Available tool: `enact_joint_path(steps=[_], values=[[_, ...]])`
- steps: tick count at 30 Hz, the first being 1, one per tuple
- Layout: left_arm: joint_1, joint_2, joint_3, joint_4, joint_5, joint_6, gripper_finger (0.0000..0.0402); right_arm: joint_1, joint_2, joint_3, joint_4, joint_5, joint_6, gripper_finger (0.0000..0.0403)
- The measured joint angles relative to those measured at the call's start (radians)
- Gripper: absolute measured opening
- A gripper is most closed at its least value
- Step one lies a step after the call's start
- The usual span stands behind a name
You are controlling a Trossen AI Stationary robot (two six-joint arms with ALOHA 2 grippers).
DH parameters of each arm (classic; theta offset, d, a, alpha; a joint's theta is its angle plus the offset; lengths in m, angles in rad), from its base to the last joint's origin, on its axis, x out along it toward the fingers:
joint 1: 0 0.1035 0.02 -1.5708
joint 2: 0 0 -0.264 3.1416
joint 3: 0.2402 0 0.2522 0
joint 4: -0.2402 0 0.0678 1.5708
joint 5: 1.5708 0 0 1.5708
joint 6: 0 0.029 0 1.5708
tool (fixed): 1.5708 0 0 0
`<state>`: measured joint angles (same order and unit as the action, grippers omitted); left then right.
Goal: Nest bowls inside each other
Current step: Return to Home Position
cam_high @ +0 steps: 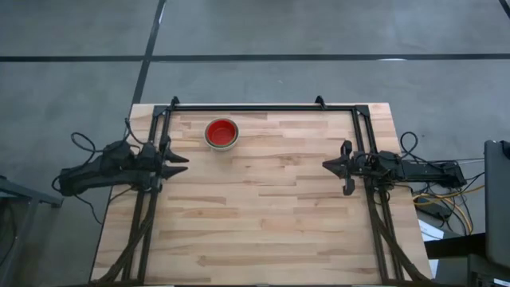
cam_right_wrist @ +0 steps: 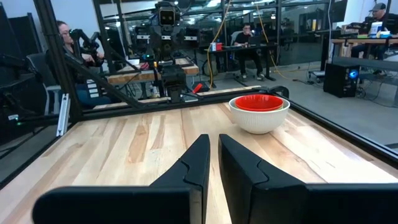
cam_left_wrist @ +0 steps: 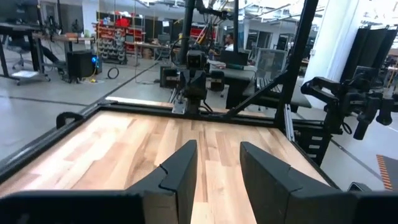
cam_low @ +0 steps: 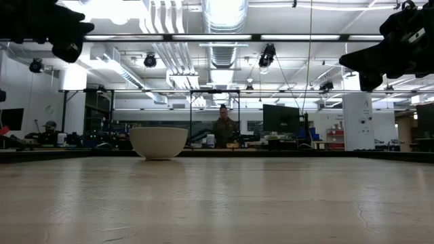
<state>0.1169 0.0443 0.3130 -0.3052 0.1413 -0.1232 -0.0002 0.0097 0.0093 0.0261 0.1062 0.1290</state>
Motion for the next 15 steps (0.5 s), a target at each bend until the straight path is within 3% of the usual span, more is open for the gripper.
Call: enact_joint_path(steps=[15], values=[[0.001, -0.004, -0.138, 0.098, -0.002, -0.068, 0.0127, 0.000, 0.000, 0.000, 0.000, 0.000, -0.001, 0.0034]])
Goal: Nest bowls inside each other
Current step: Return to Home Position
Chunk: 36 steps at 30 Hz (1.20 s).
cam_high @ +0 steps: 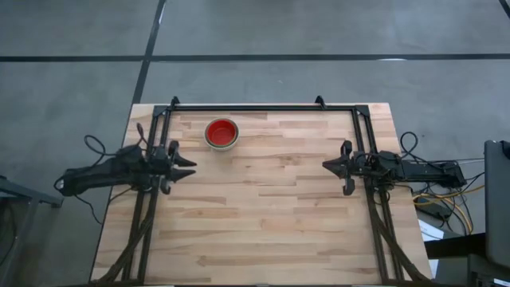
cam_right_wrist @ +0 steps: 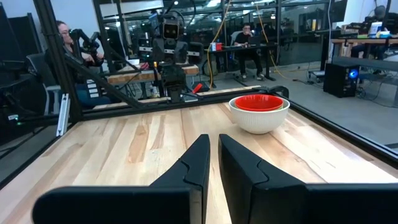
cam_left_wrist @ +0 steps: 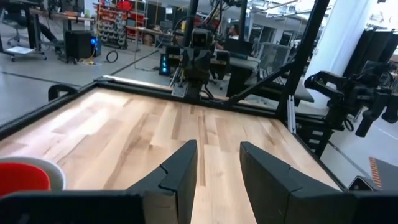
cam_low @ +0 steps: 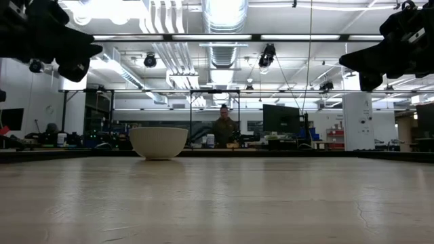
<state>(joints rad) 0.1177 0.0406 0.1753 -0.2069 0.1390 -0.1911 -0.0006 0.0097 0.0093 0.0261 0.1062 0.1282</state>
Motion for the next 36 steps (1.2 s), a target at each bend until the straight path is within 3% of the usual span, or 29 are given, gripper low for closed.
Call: enact_joint_path(steps=[19, 36], values=[[0.000, -0.001, -0.166, 0.242, -0.007, -0.088, 0.0126, 0.000, 0.000, 0.000, 0.000, 0.000, 0.001, 0.0034], [-0.001, 0.002, -0.167, 0.241, -0.008, -0.173, 0.0126, 0.000, 0.000, 0.000, 0.000, 0.000, 0.000, 0.0034]])
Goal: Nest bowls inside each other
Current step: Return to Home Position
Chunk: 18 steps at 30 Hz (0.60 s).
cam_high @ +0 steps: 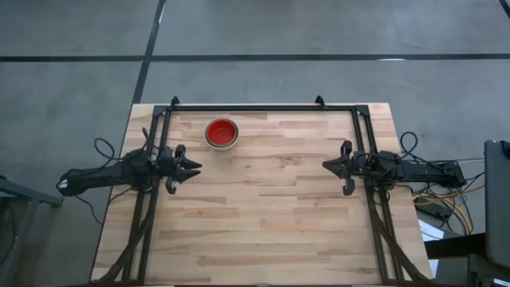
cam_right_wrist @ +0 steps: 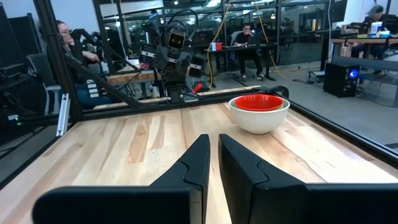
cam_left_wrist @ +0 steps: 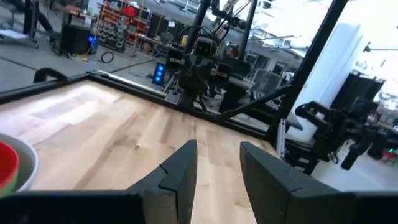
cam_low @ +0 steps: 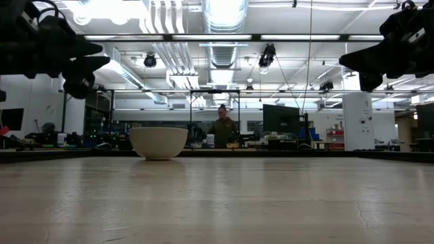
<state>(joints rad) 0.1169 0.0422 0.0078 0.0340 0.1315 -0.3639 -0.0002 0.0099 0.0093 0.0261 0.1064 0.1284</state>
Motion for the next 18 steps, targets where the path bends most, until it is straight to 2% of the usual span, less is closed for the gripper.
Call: enact_joint_path(steps=[18], values=[[0.001, 0.000, -0.001, -0.002, 0.001, -0.032, 0.0127, 0.000, 0.000, 0.000, 0.000, 0.000, 0.001, 0.0034]])
